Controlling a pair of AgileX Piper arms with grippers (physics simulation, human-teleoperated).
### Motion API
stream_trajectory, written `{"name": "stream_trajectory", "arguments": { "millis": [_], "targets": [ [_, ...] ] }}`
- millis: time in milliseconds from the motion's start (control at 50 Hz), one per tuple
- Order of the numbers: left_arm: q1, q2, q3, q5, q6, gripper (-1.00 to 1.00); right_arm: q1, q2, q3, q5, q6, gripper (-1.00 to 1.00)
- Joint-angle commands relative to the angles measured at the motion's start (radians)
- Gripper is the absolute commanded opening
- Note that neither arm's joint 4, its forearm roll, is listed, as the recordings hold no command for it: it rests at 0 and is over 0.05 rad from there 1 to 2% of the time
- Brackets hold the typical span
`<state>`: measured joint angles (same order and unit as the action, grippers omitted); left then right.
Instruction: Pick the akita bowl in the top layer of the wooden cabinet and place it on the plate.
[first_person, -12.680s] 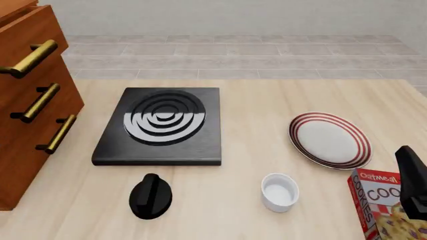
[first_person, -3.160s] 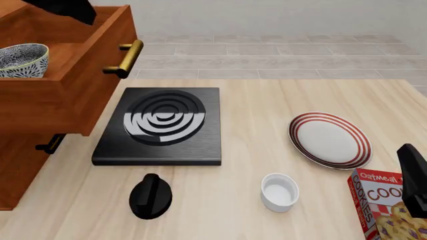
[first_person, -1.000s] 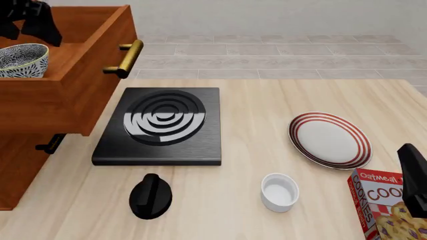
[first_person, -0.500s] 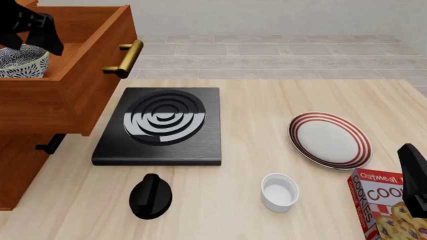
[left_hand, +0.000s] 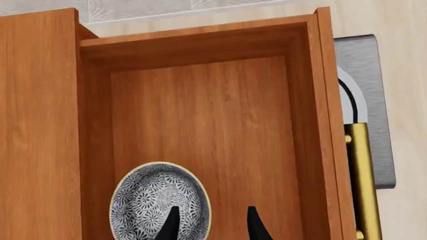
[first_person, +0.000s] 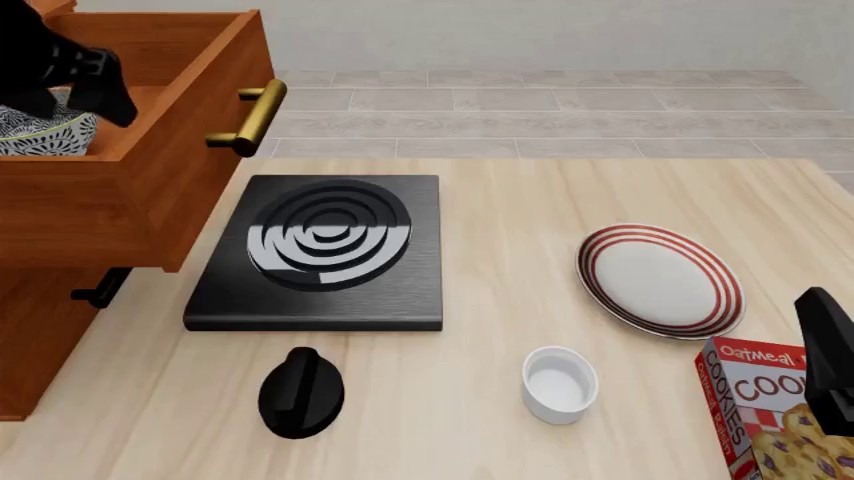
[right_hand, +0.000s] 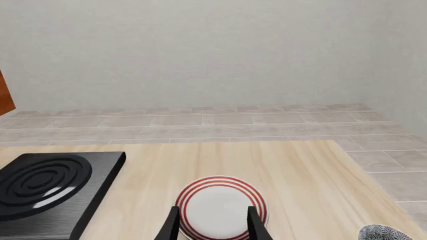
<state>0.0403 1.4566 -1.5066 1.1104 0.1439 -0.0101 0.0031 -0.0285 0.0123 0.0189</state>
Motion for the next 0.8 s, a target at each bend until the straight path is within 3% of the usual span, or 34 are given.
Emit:
{"name": "stream_trajectory", "arguments": {
  "millis": [20, 800],
  "targets": [
    [-0.002, -0.006, 0.03, -0.018, -0.009, 1.0, 0.0, 0.001, 0.001, -0.001, 0.0, 1.0],
    [-0.016, -0.022, 0.142, -0.094, -0.037, 1.0, -0.001, -0.001, 0.002, -0.003, -0.002, 1.0]
  ]
}}
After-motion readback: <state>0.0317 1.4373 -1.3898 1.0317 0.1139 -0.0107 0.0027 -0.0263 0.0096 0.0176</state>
